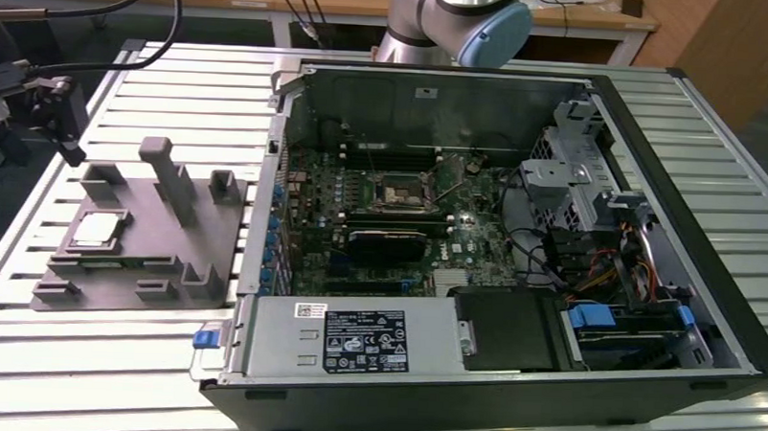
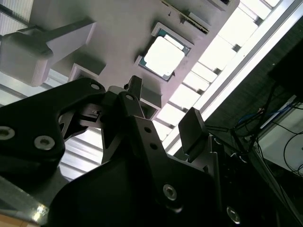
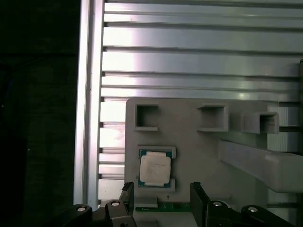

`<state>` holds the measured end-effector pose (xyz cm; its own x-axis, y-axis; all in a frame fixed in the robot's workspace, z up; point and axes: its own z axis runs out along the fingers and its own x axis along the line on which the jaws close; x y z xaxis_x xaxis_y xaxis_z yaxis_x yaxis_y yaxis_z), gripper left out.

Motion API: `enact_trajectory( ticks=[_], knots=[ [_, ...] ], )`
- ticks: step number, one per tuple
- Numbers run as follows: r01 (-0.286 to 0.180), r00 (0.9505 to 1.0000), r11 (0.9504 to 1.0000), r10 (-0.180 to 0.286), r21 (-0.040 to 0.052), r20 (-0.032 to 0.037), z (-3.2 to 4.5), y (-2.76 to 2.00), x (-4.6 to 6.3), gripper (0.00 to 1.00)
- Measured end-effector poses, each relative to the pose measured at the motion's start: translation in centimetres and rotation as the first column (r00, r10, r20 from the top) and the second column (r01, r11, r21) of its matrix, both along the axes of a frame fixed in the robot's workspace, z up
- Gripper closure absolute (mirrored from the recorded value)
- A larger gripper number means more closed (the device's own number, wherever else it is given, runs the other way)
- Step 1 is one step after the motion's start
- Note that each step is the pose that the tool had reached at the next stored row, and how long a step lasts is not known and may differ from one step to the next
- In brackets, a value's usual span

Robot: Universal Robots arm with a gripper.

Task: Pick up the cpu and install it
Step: 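Pick up the cpu and move it towards the insertion slot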

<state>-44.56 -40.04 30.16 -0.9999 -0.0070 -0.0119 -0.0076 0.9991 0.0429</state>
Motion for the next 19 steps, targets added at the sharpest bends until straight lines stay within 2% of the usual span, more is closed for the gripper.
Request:
enact_trajectory(
  ticks=[19],
  knots=[
    [0.0,1.0,1.0,0.0,0.0,0.0,-1.25,0.0,0.0,0.41]
  ],
)
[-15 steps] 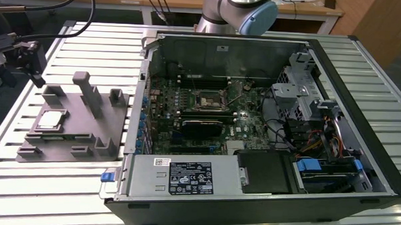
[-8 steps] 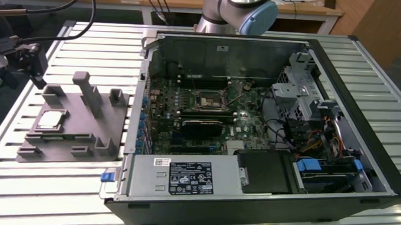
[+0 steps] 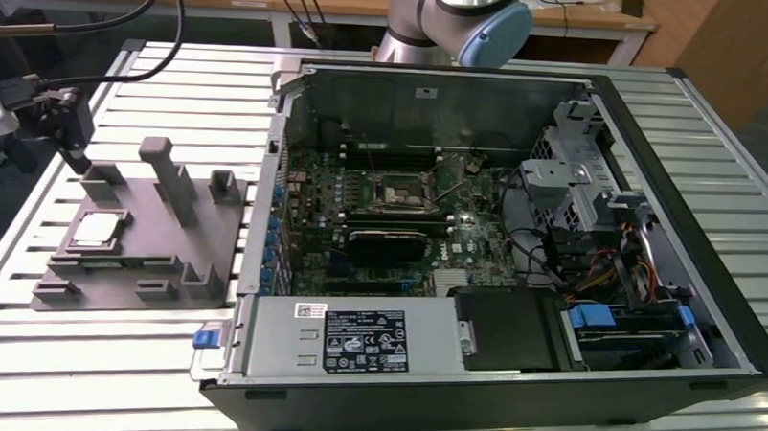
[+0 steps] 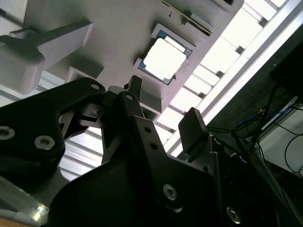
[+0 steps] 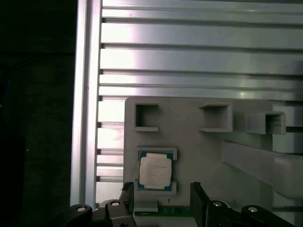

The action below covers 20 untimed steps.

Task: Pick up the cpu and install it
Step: 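Pick up the cpu and move it towards the insertion slot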

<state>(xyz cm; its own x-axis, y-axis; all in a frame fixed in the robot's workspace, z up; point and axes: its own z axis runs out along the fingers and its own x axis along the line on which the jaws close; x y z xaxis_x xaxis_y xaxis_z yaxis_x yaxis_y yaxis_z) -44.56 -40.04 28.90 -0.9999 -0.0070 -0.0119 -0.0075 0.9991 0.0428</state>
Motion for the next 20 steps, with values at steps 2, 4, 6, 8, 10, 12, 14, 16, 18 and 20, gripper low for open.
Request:
enact_trajectory(
  ticks=[2,4,6,8,10,12,14,16,18,20],
  knots=[
    [0.0,1.0,1.0,0.0,0.0,0.0,-0.14,0.0,0.0,0.41],
    [0.0,1.0,1.0,0.0,0.0,0.0001,-0.27,0.0,0.0,0.41],
    [0.0,1.0,1.0,0.0,0.0,0.0,-0.42,0.0,0.0,0.41],
    [0.0,1.0,1.0,0.0,0.0,0.0,-0.55,0.0,0.0,0.41],
    [0.0,1.0,1.0,0.0,0.0,0.0001,-0.7,0.0,0.0,0.41],
    [0.0,1.0,1.0,0.0,0.0,0.0001,-0.9,0.0,0.0,0.41],
    [0.0,1.0,1.0,0.0,0.0,0.0,-1.17,0.0,0.0,0.41],
    [0.0,1.0,1.0,0.0,0.0,0.0001,-1.48,0.0,0.0,0.41],
    [0.0,1.0,1.0,0.0,0.0,0.0001,-1.73,0.0,0.0,0.41],
    [-0.003,1.0,1.0,0.003,0.0,0.0001,-1.95,-0.01,0.0,0.41]
  ],
)
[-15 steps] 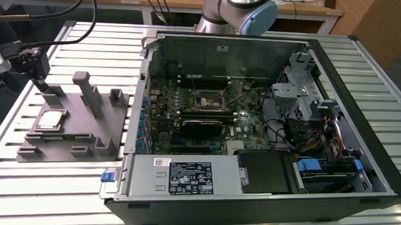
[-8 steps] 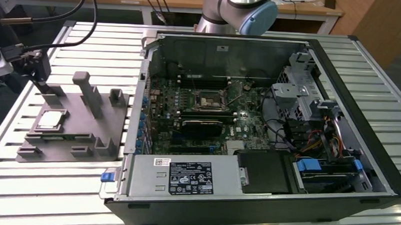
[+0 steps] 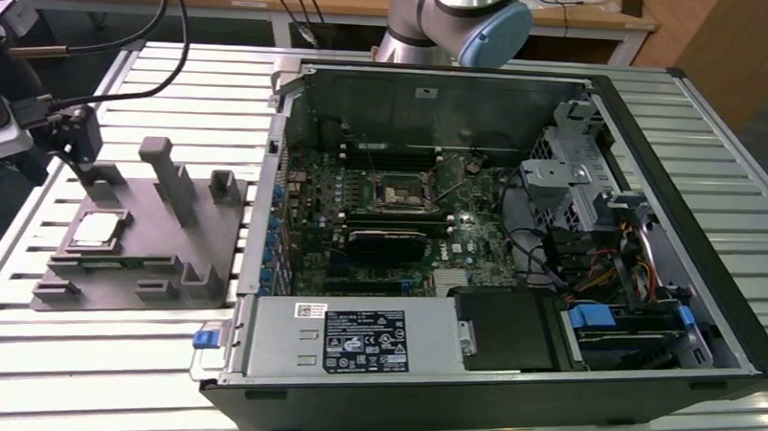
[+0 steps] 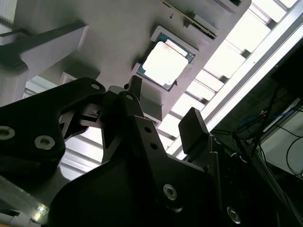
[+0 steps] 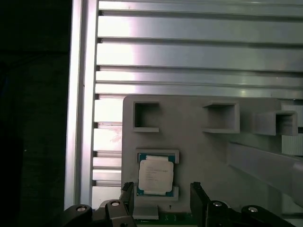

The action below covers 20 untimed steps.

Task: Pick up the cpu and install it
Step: 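Pick up the cpu and move it towards the insertion slot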

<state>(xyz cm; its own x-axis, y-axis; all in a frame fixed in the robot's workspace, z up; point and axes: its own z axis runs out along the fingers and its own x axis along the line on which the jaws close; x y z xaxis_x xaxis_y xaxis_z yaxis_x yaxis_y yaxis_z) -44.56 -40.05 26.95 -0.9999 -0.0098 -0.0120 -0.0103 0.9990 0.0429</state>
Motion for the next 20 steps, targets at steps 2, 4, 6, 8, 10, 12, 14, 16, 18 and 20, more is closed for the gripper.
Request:
enact_trajectory(
  ticks=[2,4,6,8,10,12,14,16,18,20],
  knots=[
    [-0.013,0.9999,0.9999,0.013,0.0,0.0,-0.15,-0.03,0.0,0.41],
    [-0.024,0.9997,0.9997,0.024,0.0,-0.0001,-0.3,-0.05,-0.02,0.41],
    [-0.025,0.9997,0.9997,0.025,0.0,-0.0002,-0.43,-0.06,-0.03,0.41],
    [-0.025,0.9997,0.9997,0.025,-0.0001,-0.0004,-0.5,-0.07,-0.03,0.41],
    [-0.025,0.9997,0.9997,0.025,-0.0001,-0.0003,-0.53,-0.07,-0.03,0.41],
    [-0.025,0.9997,0.9997,0.025,0.0,-0.0002,-0.61,-0.09,-0.03,0.41],
    [-0.025,0.9997,0.9997,0.025,0.0,-0.0002,-0.69,-0.09,-0.03,0.41],
    [-0.025,0.9997,0.9997,0.025,0.0,-0.0002,-0.73,-0.09,-0.03,0.41],
    [-0.025,0.9997,0.9997,0.025,0.0001,0.0,-0.81,-0.1,-0.03,0.41],
    [-0.025,0.9997,0.9997,0.025,0.0001,0.0,-0.92,-0.1,-0.03,0.41]
  ],
)
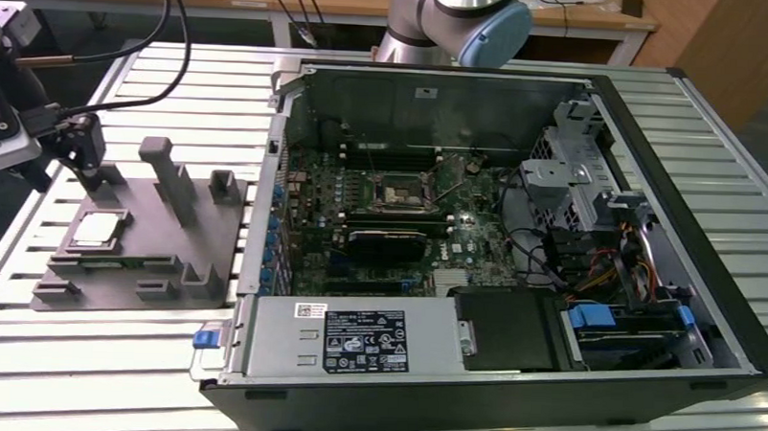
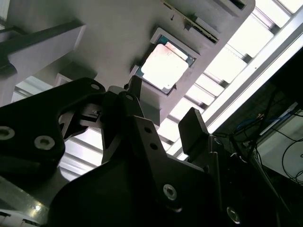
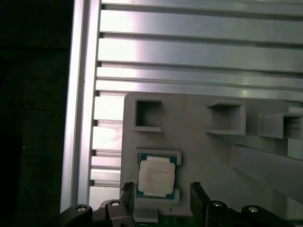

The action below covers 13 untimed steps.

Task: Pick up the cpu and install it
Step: 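Pick up the cpu and move it towards the insertion slot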

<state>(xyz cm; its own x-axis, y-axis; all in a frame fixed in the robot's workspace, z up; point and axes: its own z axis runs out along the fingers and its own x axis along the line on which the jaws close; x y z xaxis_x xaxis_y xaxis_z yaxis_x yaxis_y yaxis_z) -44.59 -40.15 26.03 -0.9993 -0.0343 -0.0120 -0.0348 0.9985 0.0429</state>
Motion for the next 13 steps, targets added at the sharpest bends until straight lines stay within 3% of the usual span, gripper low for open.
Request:
enact_trajectory(
  ticks=[13],
  knots=[
    [0.0,1.0,1.0,0.0,0.0,-0.0001,-0.49,-0.01,0.0,0.41]
  ],
)
